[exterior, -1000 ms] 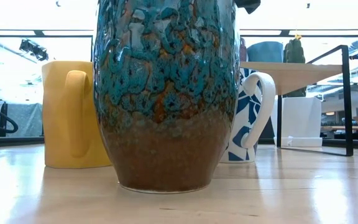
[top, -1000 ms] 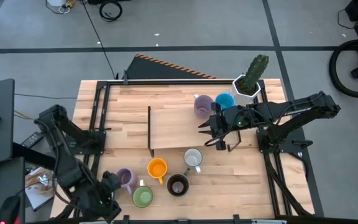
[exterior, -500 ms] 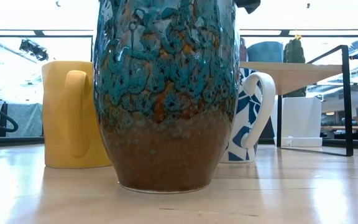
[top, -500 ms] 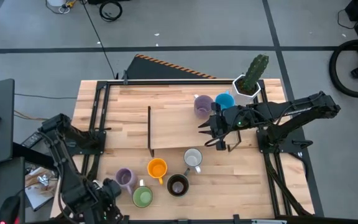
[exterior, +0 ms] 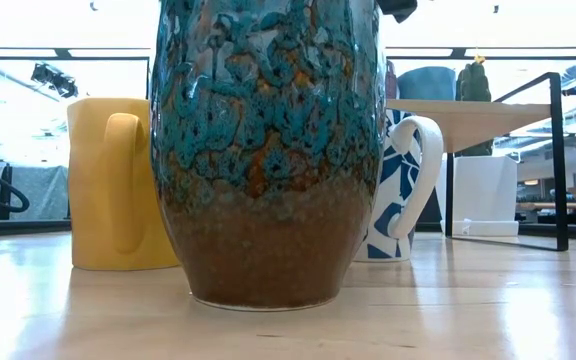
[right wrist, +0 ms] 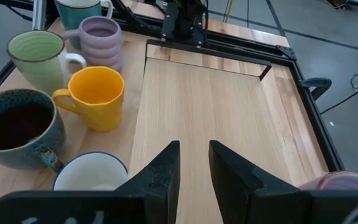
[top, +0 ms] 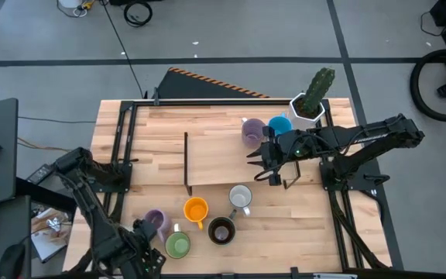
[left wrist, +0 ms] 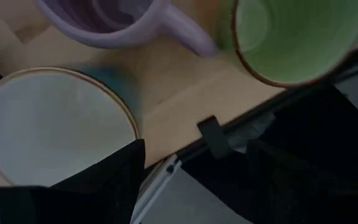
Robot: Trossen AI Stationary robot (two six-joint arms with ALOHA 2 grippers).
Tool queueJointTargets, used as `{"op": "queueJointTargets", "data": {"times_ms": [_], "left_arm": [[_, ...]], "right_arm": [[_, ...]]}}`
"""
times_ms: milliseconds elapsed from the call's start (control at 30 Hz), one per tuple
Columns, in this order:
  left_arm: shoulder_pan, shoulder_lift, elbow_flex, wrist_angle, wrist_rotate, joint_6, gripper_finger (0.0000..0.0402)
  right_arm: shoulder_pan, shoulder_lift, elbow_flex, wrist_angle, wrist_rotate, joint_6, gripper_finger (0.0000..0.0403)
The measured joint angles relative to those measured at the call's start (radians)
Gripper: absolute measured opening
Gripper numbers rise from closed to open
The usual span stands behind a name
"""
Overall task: Place coffee mugs
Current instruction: Put the light blue cup on the shelf
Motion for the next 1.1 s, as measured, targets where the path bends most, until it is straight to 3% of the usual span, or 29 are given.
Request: {"op": "queueJointTargets", "data": {"times_ms": [200, 767, 1100], "left_arm": [[0.002, 0.060, 0.000, -0.011, 0.086, -0.030, 0.0286], [-0.025, 0.130, -0.050, -0.022, 0.081, -0.018, 0.0285], [-0.045, 0.131, -0.086, -0.013, 0.074, 0.061, 0.0218]], "right_arm": [[-0.014, 0.000, 0.000, 0.000, -0.030, 0.000, 0.0091], [-0.016, 0.000, 0.000, 0.007, -0.037, 0.000, 0.0091], [-0.016, 0.000, 0.000, 0.007, -0.038, 0.003, 0.0091]]}}
